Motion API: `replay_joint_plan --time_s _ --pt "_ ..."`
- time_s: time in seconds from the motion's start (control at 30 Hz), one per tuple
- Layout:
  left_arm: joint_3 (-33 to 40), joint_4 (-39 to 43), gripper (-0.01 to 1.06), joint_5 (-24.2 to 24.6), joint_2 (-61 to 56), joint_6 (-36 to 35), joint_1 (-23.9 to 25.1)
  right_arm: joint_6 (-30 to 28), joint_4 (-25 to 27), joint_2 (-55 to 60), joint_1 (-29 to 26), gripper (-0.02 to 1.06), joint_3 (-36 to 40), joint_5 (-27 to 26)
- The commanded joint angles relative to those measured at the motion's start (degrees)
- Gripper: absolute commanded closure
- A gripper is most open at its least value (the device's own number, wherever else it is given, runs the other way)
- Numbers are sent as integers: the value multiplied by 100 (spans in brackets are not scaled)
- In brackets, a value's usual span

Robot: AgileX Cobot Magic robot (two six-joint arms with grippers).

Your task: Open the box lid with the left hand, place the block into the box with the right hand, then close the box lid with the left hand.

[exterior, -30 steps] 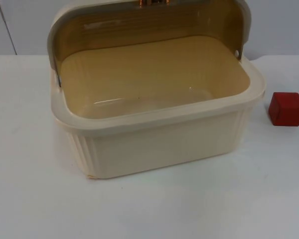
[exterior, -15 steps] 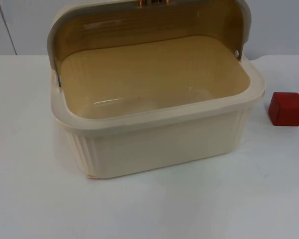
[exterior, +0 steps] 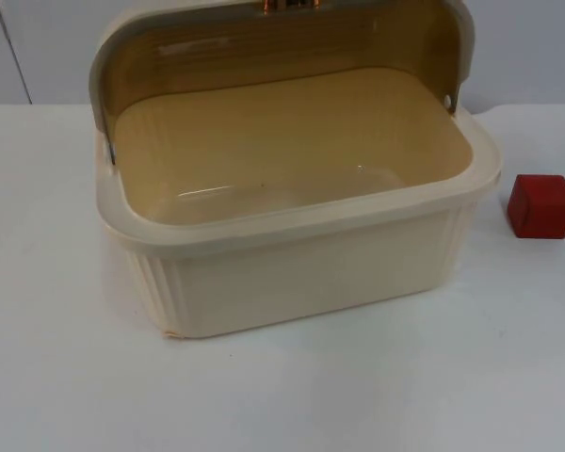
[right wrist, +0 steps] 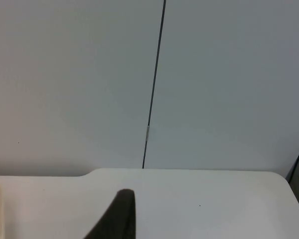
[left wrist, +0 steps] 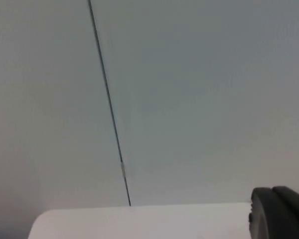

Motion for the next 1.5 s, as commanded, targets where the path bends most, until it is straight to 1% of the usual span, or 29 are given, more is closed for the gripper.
replay_joint_plan --time_s 0.0,0.03,0.07,0.1,0.13,0.17,0.2,0.23,0.3,0.33,0.47,0.57,0.6,0.7,0.73,0.93,1.07,1.13,1.23,1.33,1.4,1.47 --pt "199 43 103 -97 -37 -189 0 -20 -9 -18 11 4 -17 -7" --pt "199 43 103 -97 -37 -189 0 -20 -9 -18 11 4 -17 -7" --pt "254 43 100 -63 -37 -189 -4 -20 -9 -18 11 4 -17 -7" --pt "317 74 93 -52 -37 -189 -32 -20 -9 -18 11 4 -17 -7" --pt "377 226 84 -18 -37 -189 -75 -20 -9 -18 11 4 -17 -7" --pt "444 363 72 -4 -37 -189 -142 -20 -9 -18 11 4 -17 -7" --pt "444 363 72 -4 -37 -189 -142 -20 -9 -18 11 4 -17 -7" --pt "459 458 59 27 -42 -199 -222 -20 -9 -18 11 4 -17 -7" --pt "459 470 17 39 -82 -212 -421 -20 -9 -18 11 4 -17 -7" --pt "459 470 -1 39 -119 -212 -496 -20 -9 -18 11 4 -17 -7" --pt "459 446 0 32 -346 -243 -632 -20 -9 -18 11 4 -17 -7" --pt "459 367 0 -279 -752 -243 -632 -20 -9 -18 11 4 -17 -7" --pt "459 367 0 -279 -752 -243 -632 -20 -9 -18 11 4 -17 -7" --pt "459 367 0 -679 -1183 -243 -632 -5 -9 -18 11 4 -17 -19" --pt "459 367 0 -725 -1329 -243 -632 8 -9 -18 11 4 -17 -19" --pt "459 408 0 -702 -1821 -231 -632 33 -9 9 11 4 -17 -57" --pt "459 588 0 -686 -1832 -231 -632 56 -9 138 11 4 -17 -158" --pt "459 673 0 -657 -1806 -231 -632 177 -9 355 11 4 -17 -435" --pt "459 690 0 -657 -1794 -231 -632 175 -9 796 11 4 -17 -802" --pt "459 710 0 -628 -1794 -231 -632 241 -9 1095 11 4 -17 -919" --pt "459 710 0 -603 -1794 -231 -632 445 -9 1502 11 4 -17 -1094" --pt "459 710 0 -593 -1794 -231 -632 653 -9 1912 11 4 -17 -1417"
